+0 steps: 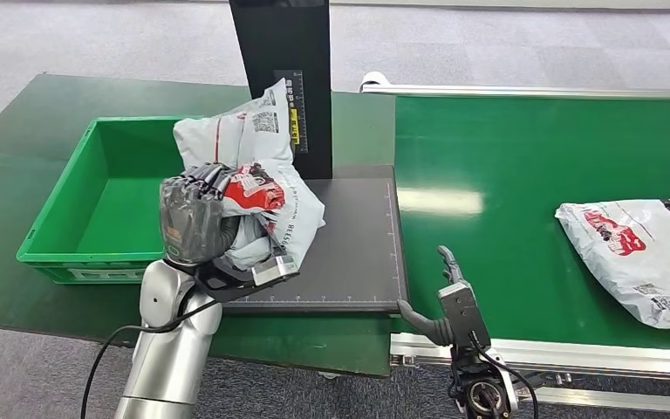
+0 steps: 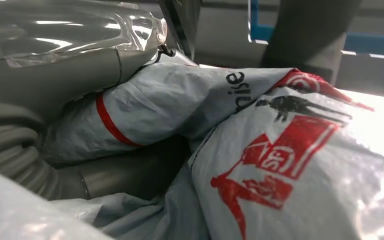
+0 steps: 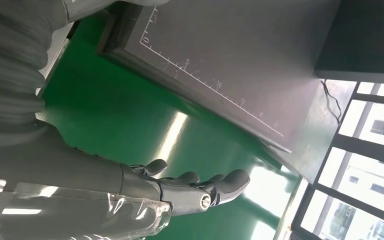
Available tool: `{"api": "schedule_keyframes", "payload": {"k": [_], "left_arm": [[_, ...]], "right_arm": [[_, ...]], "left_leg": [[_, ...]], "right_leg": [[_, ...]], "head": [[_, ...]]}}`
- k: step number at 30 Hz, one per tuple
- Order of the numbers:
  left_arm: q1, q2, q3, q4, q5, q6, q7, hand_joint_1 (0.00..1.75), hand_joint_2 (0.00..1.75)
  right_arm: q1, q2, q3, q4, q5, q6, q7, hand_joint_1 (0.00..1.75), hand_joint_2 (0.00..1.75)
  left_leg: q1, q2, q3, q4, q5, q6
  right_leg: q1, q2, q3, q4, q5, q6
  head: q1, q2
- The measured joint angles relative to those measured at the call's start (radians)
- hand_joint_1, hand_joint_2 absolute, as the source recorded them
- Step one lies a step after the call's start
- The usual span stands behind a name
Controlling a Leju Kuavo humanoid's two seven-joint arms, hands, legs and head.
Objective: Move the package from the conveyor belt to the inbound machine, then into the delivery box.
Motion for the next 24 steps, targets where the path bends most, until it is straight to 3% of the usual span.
{"api": "schedule_keyframes", "payload": {"k": [4, 7, 12, 15, 24], "left_arm": [[-0.029, -0.006, 0.06, -0.041, -0.038, 0.0, -0.02, 1.75, 1.75], [-0.068, -0.003, 0.1, -0.046, -0.091, 0.0, 0.043, 1.75, 1.75], [-0.183, 0.069, 0.103, 0.061, -0.155, 0.0, 0.376, 1.75, 1.75], [-0.249, 0.119, 0.106, 0.177, -0.152, 0.0, 0.496, 1.75, 1.75], [-0.326, 0.186, 0.11, 0.358, -0.14, 0.0, 0.528, 1.75, 1.75]], "right_arm": [[0.0, -0.011, 0.002, 0.004, -0.012, -0.003, -0.006, 0.0, 1.75], [0.001, -0.021, 0.004, 0.008, -0.022, -0.007, -0.01, 0.0, 1.75], [0.017, -0.031, 0.005, 0.005, -0.032, -0.02, -0.013, 0.0, 1.75], [0.035, -0.039, 0.005, -0.005, -0.034, -0.026, -0.007, 0.0, 1.75], [0.059, -0.054, 0.005, -0.02, -0.035, -0.033, -0.002, 0.0, 1.75]], "left_leg": [[0.0, 0.0, 0.0, 0.0, 0.0, 0.0], [0.0, 0.0, 0.0, 0.0, 0.0, 0.0], [0.0, 0.0, 0.0, 0.0, 0.0, 0.0], [0.001, 0.0, 0.001, 0.0, 0.001, -0.001], [0.0, 0.0, -0.001, 0.0, 0.0, -0.001]], "right_leg": [[0.0, 0.0, 0.0, 0.0, 0.0, 0.0], [0.0, 0.0, 0.0, 0.0, 0.0, 0.0], [0.001, 0.0, 0.0, 0.0, 0.0, -0.001], [0.001, 0.0, 0.0, 0.0, 0.0, -0.001], [0.0, 0.0, -0.001, 0.0, 0.0, 0.0]], "head": [[0.0, 0.0], [0.0, 0.0], [0.0, 0.0], [0.0, 0.0], [0.0, 0.0]]}}
